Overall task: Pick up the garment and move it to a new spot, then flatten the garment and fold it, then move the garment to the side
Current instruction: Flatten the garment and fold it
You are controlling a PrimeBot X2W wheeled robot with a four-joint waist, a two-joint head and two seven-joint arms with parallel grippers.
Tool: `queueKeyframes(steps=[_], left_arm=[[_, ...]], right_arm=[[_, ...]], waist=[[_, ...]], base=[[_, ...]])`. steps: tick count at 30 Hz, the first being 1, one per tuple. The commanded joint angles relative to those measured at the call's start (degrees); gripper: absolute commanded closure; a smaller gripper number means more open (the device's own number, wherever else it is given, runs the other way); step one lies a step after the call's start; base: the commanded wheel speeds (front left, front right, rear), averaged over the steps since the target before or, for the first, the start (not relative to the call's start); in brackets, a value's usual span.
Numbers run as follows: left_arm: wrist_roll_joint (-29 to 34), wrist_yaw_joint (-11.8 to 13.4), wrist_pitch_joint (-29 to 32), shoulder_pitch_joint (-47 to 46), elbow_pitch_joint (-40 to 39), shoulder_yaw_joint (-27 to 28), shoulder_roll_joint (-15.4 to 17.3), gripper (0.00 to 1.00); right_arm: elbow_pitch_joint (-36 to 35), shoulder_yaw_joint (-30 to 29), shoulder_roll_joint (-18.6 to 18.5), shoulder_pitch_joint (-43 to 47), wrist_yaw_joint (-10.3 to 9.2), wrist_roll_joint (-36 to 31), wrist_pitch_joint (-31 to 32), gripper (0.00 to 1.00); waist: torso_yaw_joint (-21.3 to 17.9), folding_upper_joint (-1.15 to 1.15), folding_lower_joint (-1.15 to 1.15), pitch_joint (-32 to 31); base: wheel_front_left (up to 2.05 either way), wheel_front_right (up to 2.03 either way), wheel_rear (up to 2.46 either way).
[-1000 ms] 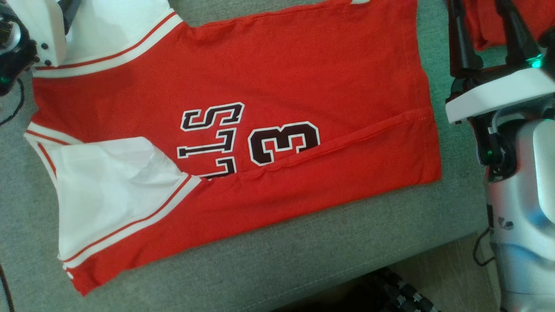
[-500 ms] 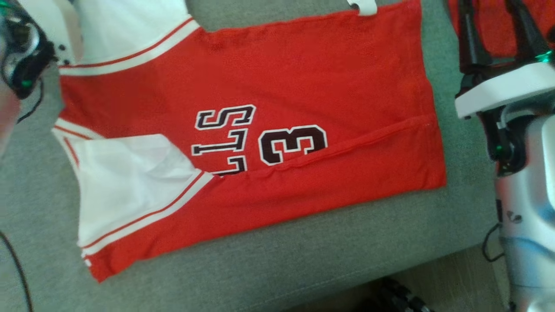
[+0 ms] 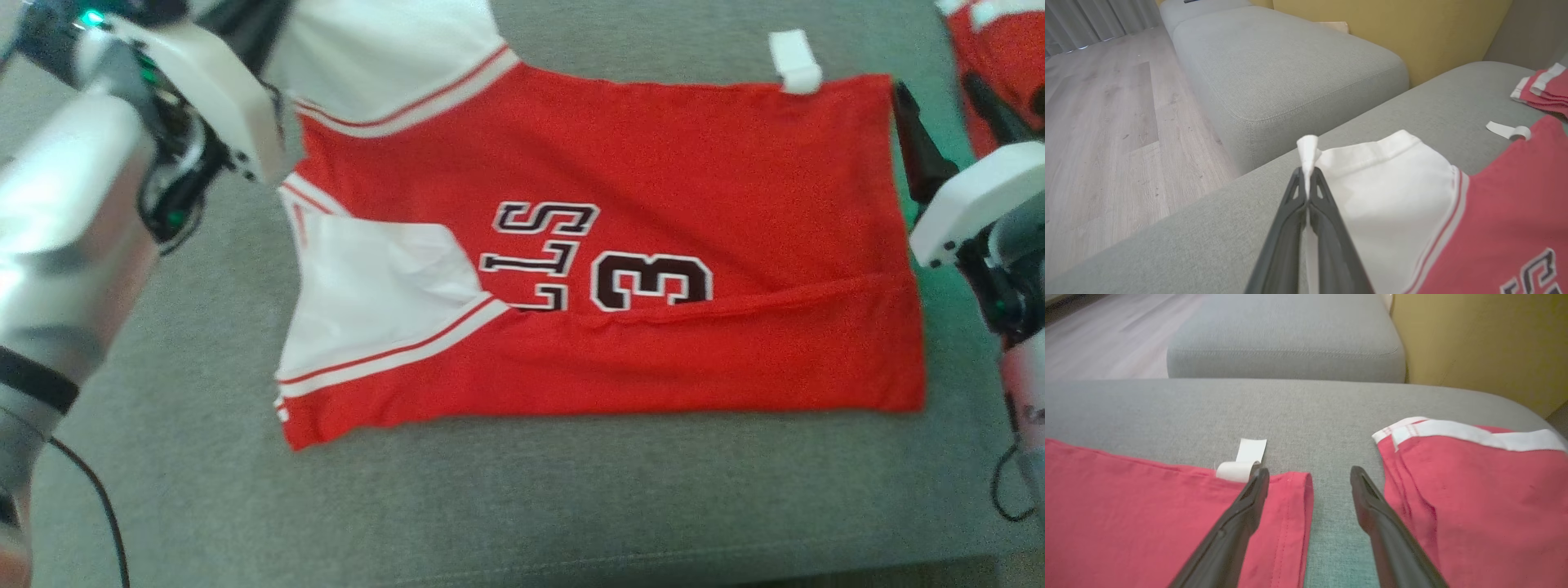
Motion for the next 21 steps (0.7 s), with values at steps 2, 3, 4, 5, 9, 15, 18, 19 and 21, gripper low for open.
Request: queueKeyframes(steps=[2, 3, 4, 5, 9, 15, 18, 19, 21], left_arm=[[0.12, 0.08, -0.23, -1.37, -3.43, 0.82, 1.73, 1.00], [0.21, 0.08, 0.00, -1.00, -4.42, 0.43, 1.72, 1.00], [0.26, 0.09, 0.21, -0.71, -5.34, 0.15, 1.74, 1.00], [0.27, 0.16, 0.41, -0.52, -6.24, -0.03, 1.73, 1.00], [0.51, 0.65, 0.89, -0.09, -8.98, -0.57, 1.95, 1.00], [0.65, 1.04, 1.36, -0.11, -10.96, -0.90, 2.56, 1.00], [0.58, 1.28, 1.51, -0.22, -11.36, -0.90, 2.69, 1.00], [0.54, 1.32, 1.51, -0.26, -11.36, -0.87, 2.74, 1.00], [0.46, 1.44, 1.44, -0.31, -11.07, -0.79, 2.92, 1.00]], right_arm=[[1.38, 1.71, -2.50, -3.28, -0.05, 0.79, 1.52, 0.00], [2.85, 2.10, -2.98, -3.96, -0.05, 1.21, 2.35, 0.00], [4.15, 2.62, -3.41, -4.72, -0.05, 1.68, 2.97, 0.00], [5.34, 3.16, -4.00, -5.52, -0.05, 1.97, 3.46, 0.00], [9.43, 7.02, -6.38, -8.23, -0.05, 1.90, 4.67, 0.00], [14.56, 11.29, -8.00, -11.26, -0.05, 4.02, 6.52, 0.00], [16.22, 13.11, -8.39, -12.42, -0.05, 5.59, 7.69, 0.00], [16.75, 13.72, -8.51, -12.75, -0.05, 6.21, 8.24, 0.00], [17.31, 14.79, -8.90, -13.37, -0.05, 6.97, 8.27, 1.00]], waist=[[2.93, 0.00, 0.00, -0.18], [3.28, 0.00, 0.00, 0.11], [3.56, 0.00, 0.00, 0.41], [3.87, 0.00, 0.00, 0.83], [4.57, 0.00, 0.00, 2.06], [5.26, 0.00, 0.00, 3.24], [5.34, 0.00, 0.00, 3.58], [5.31, 0.00, 0.00, 3.63], [5.16, 0.00, 0.00, 3.60]], base=[[0.00, 0.00, 0.00], [0.00, 0.00, 0.00], [0.00, 0.00, 0.00], [0.00, 0.00, 0.00], [0.00, 0.00, 0.00], [0.00, 0.00, 0.00], [0.00, 0.00, 0.00], [0.00, 0.00, 0.00], [0.00, 0.00, 0.00]])
